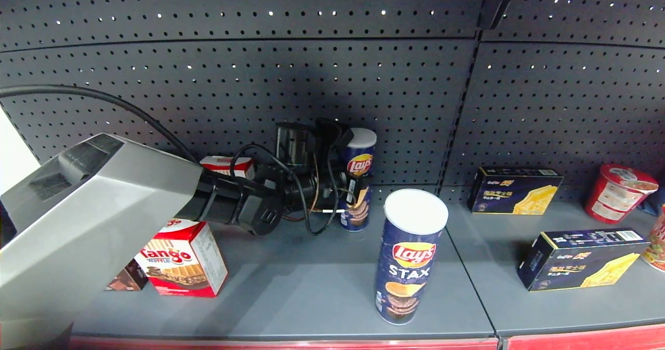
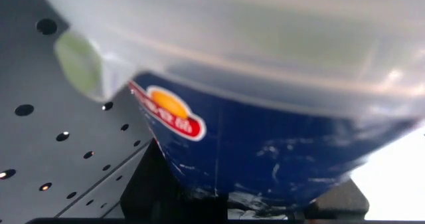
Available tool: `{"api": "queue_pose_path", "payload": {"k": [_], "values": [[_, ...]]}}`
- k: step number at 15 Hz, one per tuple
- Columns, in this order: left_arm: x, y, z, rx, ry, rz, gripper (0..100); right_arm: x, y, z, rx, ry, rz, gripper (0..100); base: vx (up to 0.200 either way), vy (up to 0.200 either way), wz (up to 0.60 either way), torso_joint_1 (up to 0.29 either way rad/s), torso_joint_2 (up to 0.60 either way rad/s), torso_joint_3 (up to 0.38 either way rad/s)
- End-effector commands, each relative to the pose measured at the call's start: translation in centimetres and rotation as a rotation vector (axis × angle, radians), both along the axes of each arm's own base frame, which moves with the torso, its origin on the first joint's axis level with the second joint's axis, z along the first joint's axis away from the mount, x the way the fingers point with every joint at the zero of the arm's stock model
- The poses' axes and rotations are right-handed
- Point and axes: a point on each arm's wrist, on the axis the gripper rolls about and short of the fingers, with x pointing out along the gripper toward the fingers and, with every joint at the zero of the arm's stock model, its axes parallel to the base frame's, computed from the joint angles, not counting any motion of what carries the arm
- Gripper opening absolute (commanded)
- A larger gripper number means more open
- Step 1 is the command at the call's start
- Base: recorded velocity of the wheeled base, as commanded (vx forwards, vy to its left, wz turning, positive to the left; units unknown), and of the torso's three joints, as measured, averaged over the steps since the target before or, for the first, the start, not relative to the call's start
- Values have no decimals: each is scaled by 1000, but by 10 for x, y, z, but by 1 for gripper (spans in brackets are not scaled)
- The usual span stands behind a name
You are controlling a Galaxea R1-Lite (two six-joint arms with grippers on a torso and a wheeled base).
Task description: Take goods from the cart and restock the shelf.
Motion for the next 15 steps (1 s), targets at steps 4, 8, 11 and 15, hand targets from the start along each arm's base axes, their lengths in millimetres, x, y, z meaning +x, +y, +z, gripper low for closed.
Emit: {"api": "queue_pose_path", "payload": {"k": [4, 8, 11, 15], "values": [[-1, 1, -1, 21, -7, 7, 100, 0, 0, -1, 0, 5, 0, 100, 0, 0, 0, 0, 0, 0], [-17, 11, 8, 28, -3, 11, 100, 3, 0, -8, -4, 9, 2, 100, 0, 0, 0, 0, 0, 0], [-26, 22, 22, 5, -39, 27, 100, 4, 1, -7, -1, -2, 2, 100, 0, 0, 0, 0, 0, 0], [-55, 40, 50, -9, -68, 55, 100, 2, 0, -3, 4, -6, 3, 100, 0, 0, 0, 0, 0, 0]]}}
